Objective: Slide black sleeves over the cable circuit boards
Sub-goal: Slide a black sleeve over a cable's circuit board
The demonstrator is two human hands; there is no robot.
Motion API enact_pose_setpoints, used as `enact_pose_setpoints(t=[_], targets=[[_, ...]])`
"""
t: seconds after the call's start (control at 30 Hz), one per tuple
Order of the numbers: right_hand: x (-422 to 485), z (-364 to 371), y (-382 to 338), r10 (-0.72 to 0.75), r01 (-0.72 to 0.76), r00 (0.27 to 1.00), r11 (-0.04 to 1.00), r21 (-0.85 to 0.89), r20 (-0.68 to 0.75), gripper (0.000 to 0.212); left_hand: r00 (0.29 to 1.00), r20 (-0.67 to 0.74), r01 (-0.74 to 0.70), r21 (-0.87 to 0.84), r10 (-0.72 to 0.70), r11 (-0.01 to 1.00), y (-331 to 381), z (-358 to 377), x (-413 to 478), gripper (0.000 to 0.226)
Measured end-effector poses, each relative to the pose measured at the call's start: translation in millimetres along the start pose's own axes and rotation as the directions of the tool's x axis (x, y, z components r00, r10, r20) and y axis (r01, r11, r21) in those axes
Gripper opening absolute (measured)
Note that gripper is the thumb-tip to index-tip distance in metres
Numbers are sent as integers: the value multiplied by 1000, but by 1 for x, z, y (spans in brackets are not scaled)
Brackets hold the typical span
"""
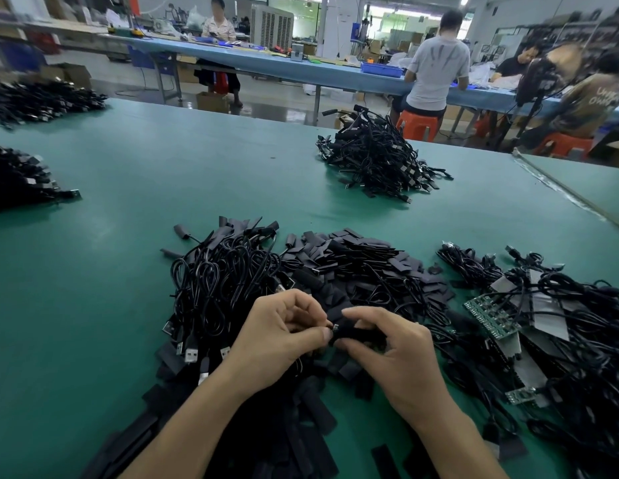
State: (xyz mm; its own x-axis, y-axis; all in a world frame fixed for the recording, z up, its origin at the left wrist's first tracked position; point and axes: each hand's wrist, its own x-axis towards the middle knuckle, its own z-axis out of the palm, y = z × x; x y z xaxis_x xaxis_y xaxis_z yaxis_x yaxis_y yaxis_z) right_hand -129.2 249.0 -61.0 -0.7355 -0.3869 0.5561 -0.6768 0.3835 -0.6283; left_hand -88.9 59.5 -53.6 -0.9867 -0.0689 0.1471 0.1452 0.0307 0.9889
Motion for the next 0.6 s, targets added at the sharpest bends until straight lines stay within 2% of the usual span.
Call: enact_pose_setpoints(t=[0.1, 0.17, 0.33, 0.4, 0.6], targets=[[0, -1, 1, -70, 69, 998, 994, -79, -10, 28, 1000, -6, 15, -14, -15, 1000, -1, -2, 0, 27], [-1, -1, 1, -62, 62, 998, 993, -100, 9, 25, 1000, -17, 10, 20, -10, 1000, -2, -1, -1, 30], [0, 1, -4, -31, 43, 997, 983, -177, 67, 19, 996, -23, -73, 249, 81, 966, -3, 3, -4, 28], [1, 1, -6, -30, 50, 995, 976, -211, 97, 17, 996, -13, -81, 289, 89, 954, -4, 2, -4, 28], [2, 2, -4, 15, 26, 976, 982, -186, 216, 18, 997, 46, -79, 342, 67, 936, -7, 1, -4, 27]])
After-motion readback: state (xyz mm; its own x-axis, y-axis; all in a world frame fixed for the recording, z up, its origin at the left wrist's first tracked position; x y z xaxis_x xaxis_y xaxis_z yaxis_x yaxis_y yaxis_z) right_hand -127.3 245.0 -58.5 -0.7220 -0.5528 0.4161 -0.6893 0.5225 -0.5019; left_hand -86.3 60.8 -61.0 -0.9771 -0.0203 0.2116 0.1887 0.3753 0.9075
